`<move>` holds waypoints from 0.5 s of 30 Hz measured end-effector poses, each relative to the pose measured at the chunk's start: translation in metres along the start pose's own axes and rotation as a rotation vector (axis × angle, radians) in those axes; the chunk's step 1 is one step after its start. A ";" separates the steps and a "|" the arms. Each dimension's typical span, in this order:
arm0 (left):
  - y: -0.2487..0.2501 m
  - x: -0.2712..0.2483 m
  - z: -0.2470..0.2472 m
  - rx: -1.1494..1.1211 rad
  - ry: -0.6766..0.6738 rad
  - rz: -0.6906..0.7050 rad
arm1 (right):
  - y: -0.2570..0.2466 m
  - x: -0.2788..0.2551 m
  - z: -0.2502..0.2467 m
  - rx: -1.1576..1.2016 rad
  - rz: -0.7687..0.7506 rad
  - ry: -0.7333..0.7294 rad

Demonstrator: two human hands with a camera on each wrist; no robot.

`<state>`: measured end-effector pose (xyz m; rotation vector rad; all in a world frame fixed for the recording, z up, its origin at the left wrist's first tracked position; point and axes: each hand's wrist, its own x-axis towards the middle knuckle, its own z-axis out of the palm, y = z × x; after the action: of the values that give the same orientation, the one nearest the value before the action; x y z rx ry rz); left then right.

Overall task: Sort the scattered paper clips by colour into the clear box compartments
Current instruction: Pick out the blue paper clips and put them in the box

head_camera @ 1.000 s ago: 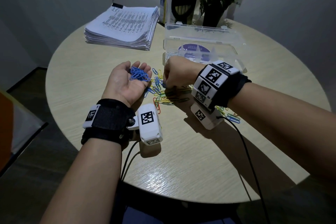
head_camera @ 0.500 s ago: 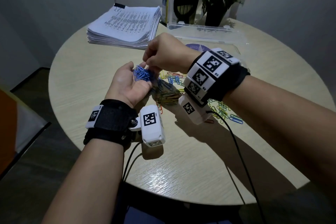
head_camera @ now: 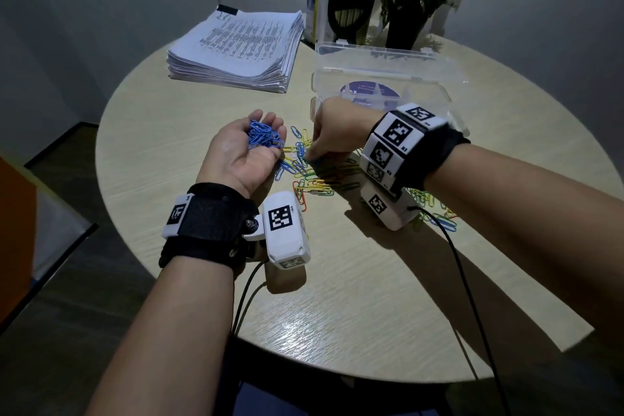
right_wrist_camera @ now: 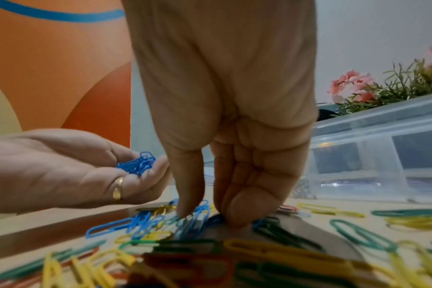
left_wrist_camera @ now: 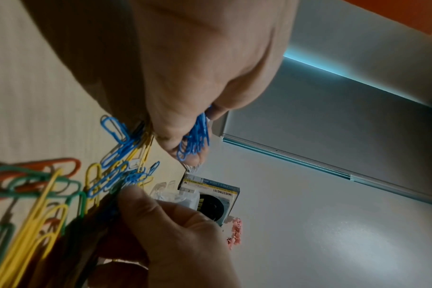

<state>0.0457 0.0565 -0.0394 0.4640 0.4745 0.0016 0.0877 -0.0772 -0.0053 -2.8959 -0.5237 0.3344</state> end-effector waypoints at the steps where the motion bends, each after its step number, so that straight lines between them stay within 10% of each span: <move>1: 0.000 0.000 0.000 0.001 -0.001 0.001 | -0.001 0.000 0.002 -0.011 0.004 0.010; 15: -0.001 -0.002 0.000 0.010 -0.010 -0.003 | 0.010 0.001 -0.003 -0.052 0.055 -0.042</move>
<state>0.0440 0.0555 -0.0395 0.4728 0.4657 -0.0054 0.0924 -0.0866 -0.0049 -2.9634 -0.4673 0.3958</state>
